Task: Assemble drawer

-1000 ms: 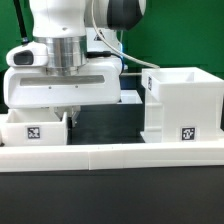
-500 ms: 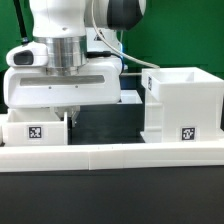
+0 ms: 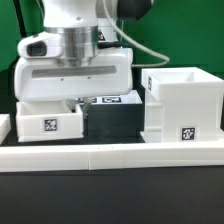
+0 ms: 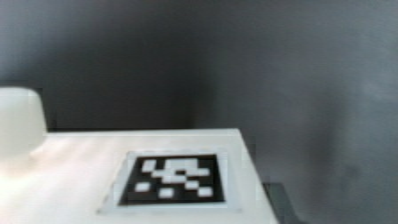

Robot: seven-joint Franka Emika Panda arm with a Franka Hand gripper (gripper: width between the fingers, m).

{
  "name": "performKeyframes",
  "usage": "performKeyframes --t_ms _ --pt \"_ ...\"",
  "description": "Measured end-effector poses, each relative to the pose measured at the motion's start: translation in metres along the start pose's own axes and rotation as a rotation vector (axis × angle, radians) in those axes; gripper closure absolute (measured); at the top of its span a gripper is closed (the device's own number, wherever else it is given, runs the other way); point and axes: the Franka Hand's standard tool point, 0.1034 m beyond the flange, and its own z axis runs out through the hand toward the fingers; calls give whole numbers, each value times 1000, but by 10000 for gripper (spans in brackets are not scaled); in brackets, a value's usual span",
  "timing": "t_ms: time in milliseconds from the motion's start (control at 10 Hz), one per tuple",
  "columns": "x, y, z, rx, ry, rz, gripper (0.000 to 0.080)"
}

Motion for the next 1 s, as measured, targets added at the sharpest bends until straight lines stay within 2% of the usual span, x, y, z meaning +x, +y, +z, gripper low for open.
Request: performKeyframes --t_ms 100,300,500,800,1000 --pt "3 -3 -3 -1 7 -5 757" --pt "0 -1 1 -1 0 -46 757" --pt "0 0 1 -4 -2 -232 757" --pt "8 0 -8 -11 -7 -472 757" --pt "4 2 -4 -6 -17 -600 757"
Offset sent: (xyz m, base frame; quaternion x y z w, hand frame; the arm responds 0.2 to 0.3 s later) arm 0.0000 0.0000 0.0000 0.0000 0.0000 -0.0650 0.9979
